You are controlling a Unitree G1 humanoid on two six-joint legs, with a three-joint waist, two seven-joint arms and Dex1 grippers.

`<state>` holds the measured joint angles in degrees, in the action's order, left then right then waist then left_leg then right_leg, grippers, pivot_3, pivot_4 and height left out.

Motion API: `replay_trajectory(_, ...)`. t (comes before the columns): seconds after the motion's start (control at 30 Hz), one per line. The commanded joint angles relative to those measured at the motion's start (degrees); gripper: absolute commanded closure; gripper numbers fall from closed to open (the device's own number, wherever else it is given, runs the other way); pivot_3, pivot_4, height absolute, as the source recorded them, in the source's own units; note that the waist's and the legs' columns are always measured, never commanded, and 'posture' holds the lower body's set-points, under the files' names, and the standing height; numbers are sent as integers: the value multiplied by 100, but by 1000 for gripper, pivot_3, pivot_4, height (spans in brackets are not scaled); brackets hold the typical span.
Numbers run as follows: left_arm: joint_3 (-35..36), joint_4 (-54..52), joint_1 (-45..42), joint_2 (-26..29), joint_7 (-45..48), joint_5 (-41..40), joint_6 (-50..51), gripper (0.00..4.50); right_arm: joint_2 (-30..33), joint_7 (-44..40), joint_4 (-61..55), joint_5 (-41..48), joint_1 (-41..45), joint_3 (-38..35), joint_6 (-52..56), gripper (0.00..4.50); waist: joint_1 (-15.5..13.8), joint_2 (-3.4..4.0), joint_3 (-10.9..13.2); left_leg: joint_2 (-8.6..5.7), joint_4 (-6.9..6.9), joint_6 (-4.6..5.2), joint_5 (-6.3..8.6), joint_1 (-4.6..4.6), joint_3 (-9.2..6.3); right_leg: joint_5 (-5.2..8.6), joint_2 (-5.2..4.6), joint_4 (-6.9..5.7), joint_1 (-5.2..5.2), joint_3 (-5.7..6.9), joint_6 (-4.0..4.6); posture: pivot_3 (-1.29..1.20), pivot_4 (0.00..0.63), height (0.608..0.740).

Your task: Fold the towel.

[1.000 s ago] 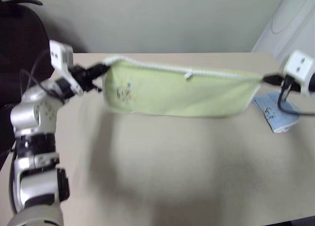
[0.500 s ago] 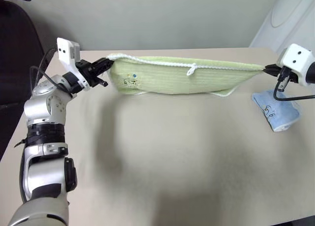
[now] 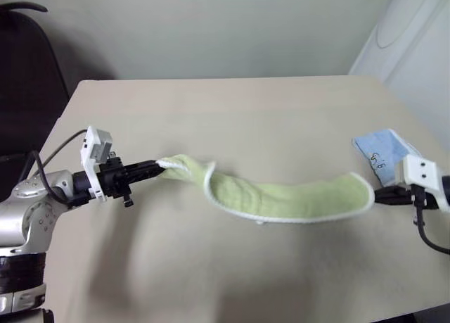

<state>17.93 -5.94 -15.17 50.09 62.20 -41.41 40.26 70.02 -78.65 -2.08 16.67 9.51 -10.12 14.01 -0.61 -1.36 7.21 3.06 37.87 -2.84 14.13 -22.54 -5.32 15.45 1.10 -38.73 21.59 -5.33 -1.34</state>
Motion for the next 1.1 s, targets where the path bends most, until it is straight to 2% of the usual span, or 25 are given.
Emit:
replay_trajectory(0.03,59,-260,84,-23,-117,-115,117,4500,-45,89,-170,70,-7,-45,148,4477,4,-1,1,-4,0,0,0,18,-2,1,1,-1,-14,-3,7,0,150,740)
replay_trajectory(0.23,20,-344,168,-11,-195,-101,159,4500,-75,94,-241,21,-3,-42,226,4477,-15,-1,0,-37,1,3,-3,23,3,14,6,-15,-6,-79,-22,0,150,740)
replay_trajectory(0.5,4,-241,-77,-46,-368,-99,176,4500,-142,266,-89,-120,313,62,135,4477,-15,-1,0,-37,-4,9,24,7,6,4,19,-14,21,-105,-77,0,150,740)
replay_trajectory(0.63,50,8,-399,-153,-546,-106,211,4500,-245,484,408,-385,928,289,-68,4477,-13,-1,0,-36,-14,10,24,6,6,2,19,-16,30,-110,-81,0,150,740)
replay_trajectory(0.77,60,100,-506,-187,-584,-101,216,4500,-281,495,627,-467,1167,405,-187,4477,-12,-1,0,-34,-14,11,24,7,3,-2,19,-16,29,-112,-87,0,150,740)
replay_trajectory(0.97,32,307,-763,-426,-1034,187,-68,4500,-585,1122,1386,-1080,1998,670,-814,4477,-8,1,1,-35,-14,14,26,7,1,-6,16,-16,33,-117,-94,0,150,740)
replay_trajectory(1.1,145,852,-1424,-769,-1724,506,-515,4500,-847,1866,2218,-1604,2798,797,-1249,4477,-15,2,1,-34,-13,16,25,6,-3,-14,14,-17,35,-117,-98,0,150,740)
